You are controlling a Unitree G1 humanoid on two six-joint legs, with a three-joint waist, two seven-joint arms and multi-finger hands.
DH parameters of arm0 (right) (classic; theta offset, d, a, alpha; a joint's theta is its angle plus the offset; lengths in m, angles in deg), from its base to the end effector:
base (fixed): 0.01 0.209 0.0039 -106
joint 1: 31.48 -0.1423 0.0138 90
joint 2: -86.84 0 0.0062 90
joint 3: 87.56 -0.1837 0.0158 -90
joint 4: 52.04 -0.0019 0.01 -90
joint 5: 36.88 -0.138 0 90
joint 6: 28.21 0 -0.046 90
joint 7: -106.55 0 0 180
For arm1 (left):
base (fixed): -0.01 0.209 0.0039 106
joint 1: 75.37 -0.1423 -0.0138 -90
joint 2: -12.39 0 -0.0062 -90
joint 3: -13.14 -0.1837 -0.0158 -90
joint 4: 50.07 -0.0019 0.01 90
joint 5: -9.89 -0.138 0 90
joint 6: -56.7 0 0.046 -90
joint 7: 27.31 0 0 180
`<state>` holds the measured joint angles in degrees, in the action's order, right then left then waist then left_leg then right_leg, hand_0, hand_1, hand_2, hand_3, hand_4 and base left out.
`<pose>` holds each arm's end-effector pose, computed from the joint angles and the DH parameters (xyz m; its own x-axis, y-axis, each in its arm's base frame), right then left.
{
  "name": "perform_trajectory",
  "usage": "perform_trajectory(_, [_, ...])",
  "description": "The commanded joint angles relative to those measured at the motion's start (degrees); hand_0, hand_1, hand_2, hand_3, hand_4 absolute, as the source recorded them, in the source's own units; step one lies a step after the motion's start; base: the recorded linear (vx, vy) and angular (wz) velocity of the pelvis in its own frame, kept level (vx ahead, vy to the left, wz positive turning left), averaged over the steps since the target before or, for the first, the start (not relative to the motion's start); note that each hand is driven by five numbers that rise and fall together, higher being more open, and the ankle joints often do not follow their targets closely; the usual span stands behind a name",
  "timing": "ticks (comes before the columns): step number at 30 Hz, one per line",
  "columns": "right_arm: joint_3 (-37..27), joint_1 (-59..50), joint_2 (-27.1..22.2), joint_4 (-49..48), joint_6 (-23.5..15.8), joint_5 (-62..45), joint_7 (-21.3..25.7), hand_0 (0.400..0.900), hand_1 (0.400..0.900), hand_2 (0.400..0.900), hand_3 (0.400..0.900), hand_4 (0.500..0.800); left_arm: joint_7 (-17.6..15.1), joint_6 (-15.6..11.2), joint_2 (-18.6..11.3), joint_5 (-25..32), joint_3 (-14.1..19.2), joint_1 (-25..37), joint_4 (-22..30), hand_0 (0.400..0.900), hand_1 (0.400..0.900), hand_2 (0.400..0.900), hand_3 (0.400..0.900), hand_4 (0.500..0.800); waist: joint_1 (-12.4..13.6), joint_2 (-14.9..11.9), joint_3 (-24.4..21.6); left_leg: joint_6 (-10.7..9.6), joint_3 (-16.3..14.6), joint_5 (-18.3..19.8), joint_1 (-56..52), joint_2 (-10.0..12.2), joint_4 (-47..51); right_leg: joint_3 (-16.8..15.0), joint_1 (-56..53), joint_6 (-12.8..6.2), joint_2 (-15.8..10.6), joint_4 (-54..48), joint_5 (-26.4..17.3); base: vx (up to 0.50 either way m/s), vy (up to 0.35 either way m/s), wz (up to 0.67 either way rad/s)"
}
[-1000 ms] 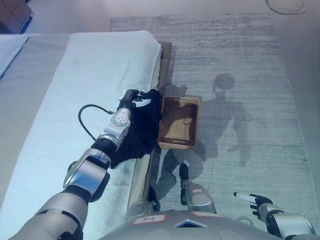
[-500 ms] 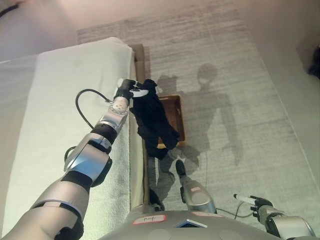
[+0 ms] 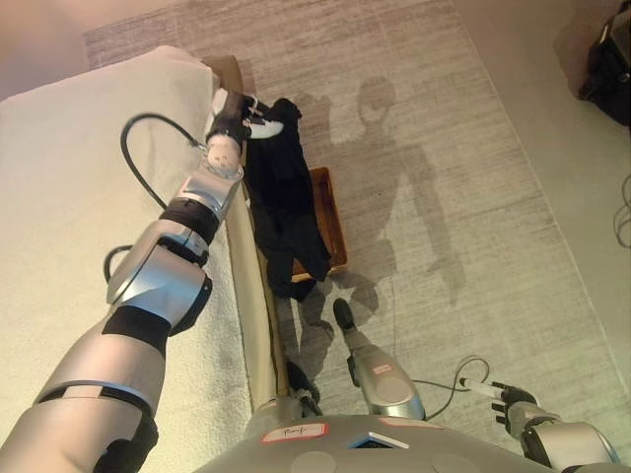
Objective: Put the clothes on the bed into the basket.
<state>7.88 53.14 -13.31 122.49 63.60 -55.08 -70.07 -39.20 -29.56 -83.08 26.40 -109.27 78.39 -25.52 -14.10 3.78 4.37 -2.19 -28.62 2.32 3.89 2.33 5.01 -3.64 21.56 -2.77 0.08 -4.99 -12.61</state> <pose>0.0611 -0.3067 -0.0893 0.1424 -0.4745 -0.8687 0.2405 0.8679 -0.4346 0.3678 0.1633 0.1487 0.9914 0.1066 -0.0756 -0.0501 0.8443 0.5336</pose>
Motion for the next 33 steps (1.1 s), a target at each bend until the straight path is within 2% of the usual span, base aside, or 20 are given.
perform_trajectory(1, [2.08,-2.79,-3.45,2.1,0.04,-2.91,2.43,0.9,0.9,0.9,0.9,0.8,-3.72,-5.34,-6.91,-2.23,0.97,19.03,-3.02,0.4,0.4,0.4,0.4,0.5,-1.25,1.74,3.44,-1.46,3.95,-0.76,0.82,2.91,-0.01,2.03,-5.21,-3.63,0.96,-0.01,6.21,0.03,-0.047,-0.07])
perform_trajectory(2, [2.13,-2.93,-3.37,2.1,-0.06,-3.09,2.52,0.9,0.9,0.9,0.9,0.8,-3.53,-5.34,-7.16,-1.8,1.16,18.77,-3.19,0.4,0.4,0.4,0.4,0.5,-1.17,1.51,3.45,-1.56,3.75,-0.9,1.16,3.06,-0.01,1.93,-4.86,-3.61,1.06,-0.01,6.05,0.04,-0.05,-0.08])
perform_trajectory(3, [2.28,-3.07,-3.26,1.93,-0.01,-3.12,2.36,0.9,0.9,0.9,0.9,0.8,-2.89,-5.25,-7.55,-1.38,0.71,19.25,-3.96,0.537,0.537,0.537,0.537,0.582,-1.2,1.35,3.61,-1.6,3.68,-0.97,1.44,3.18,-0.01,1.73,-4.49,-3.66,1.22,-0.01,6.03,0.04,-0.051,-0.09])
perform_trajectory(4, [2.49,-3.23,-3.01,1.81,0.02,-3.35,2.34,0.9,0.9,0.9,0.9,0.8,-2.14,-5.28,-7.17,0.3,1.34,18.96,-4.18,0.9,0.9,0.9,0.9,0.8,-1.18,1.14,3.67,-1.69,3.4,-1.09,1.71,3.36,-0.01,1.63,-4.09,-3.62,1.29,-0.01,5.97,0.05,-0.047,-0.11])
perform_trajectory(11, [2.4,-2.44,-3.39,1.85,0.32,-3.17,2.09,0.9,0.9,0.9,0.9,0.8,2.04,-4.1,-6.35,1.43,1.35,16.54,-7.32,0.9,0.9,0.9,0.9,0.8,-1.19,0.83,3.8,-2.49,2.94,-1.45,1.8,4.11,-0.01,1.79,-3.35,-3.23,1.78,-0.01,6.13,0.04,-0.032,-0.01])
perform_trajectory(14, [2.35,-2.93,-3.71,2.21,0.65,-2.9,1.86,0.9,0.9,0.9,0.9,0.8,5.22,-3.9,-5.4,4.95,2.08,14.64,-7.43,0.9,0.9,0.9,0.9,0.8,-1.02,1.43,3.93,-2.92,3.08,-1.59,2.09,4.22,-0.01,2.34,-3.16,-3.14,1.82,-0.01,6.3,0.01,-0.018,0.03])
perform_trajectory(17, [2.38,-2.94,-4.02,2.44,1.14,-2.32,1.53,0.9,0.9,0.9,0.9,0.8,8.02,-3.54,-4.77,5.97,1.29,13.52,-7.3,0.9,0.9,0.9,0.9,0.8,-0.88,2.23,3.78,-3.11,3.49,-1.57,2.05,4.33,-0.01,2.79,-3.49,-3.06,1.8,-0.01,6.61,0.01,-0.02,0.06])
perform_trajectory(23, [2.46,-2.58,-4.51,2.42,1.25,-1.19,0.91,0.9,0.9,0.9,0.9,0.8,9.12,-3.08,-2.71,5.05,1.0,11.42,-6.56,0.9,0.9,0.9,0.9,0.8,-0.51,3.51,3.32,-3.14,4.85,-1.41,1.03,4.14,-0.01,4.42,-5.27,-2.84,1.47,-0.01,7.32,-0.01,-0.017,0.13])
perform_trajectory(27, [2.86,-1.97,-4.52,1.88,1.14,0.05,0.41,0.9,0.9,0.9,0.9,0.8,8.6,-3.49,-1.26,4.26,2.96,7.54,-5.11,0.9,0.9,0.9,0.9,0.8,-0.05,3.55,2.86,-3.07,6.1,-1.26,-0.34,4.02,-0.01,5.74,-7.54,-2.54,1.38,-0.01,7.97,-0.02,-0.035,0.21])
perform_trajectory(28, [2.73,-1.69,-4.24,1.64,1.11,-0.03,0.29,0.9,0.9,0.9,0.9,0.8,7.13,-4.07,-0.31,6.15,5.15,5.08,-3.19,0.9,0.9,0.9,0.9,0.8,0.37,3.41,2.71,-3.05,6.62,-1.27,-0.77,3.94,-0.01,6.2,-8.32,-2.47,1.27,-0.01,8.23,-0.03,-0.037,0.26])
perform_trajectory(30, [3.27,-1.89,-3.85,0.97,0.99,0.6,0.11,0.9,0.9,0.9,0.9,0.8,7.44,-4.12,0.78,4.42,5.34,1.42,-2.38,0.9,0.9,0.9,0.9,0.8,0.76,3.11,2.56,-3.01,7.28,-1.1,-1.88,3.88,-0.01,6.87,-9.96,-2.34,1.17,-0.01,8.64,-0.04,-0.033,0.29])
perform_trajectory(31, [2.89,-1.93,-3.11,0.2,0.87,0.39,-0.01,0.9,0.9,0.9,0.9,0.8,5.89,-4.76,1.62,6.5,8.43,-2.55,-0.09,0.9,0.9,0.9,0.9,0.8,1.5,2.83,2.46,-2.94,7.82,-1.02,-2.57,3.78,-0.01,7.39,-11.09,-2.26,0.98,-0.01,8.83,-0.04,-0.034,0.35])
perform_trajectory(33, [3.0,-2.37,-2.45,-0.6,0.73,0.71,-0.3,0.9,0.9,0.9,0.9,0.8,5.5,-5.08,3.07,5.95,10.23,-9.03,1.14,0.9,0.9,0.9,0.9,0.8,2.54,2.32,2.13,-2.78,8.99,-0.85,-3.9,3.6,-0.01,8.64,-13.21,-2.04,0.85,-0.01,9.44,-0.04,-0.041,0.39])
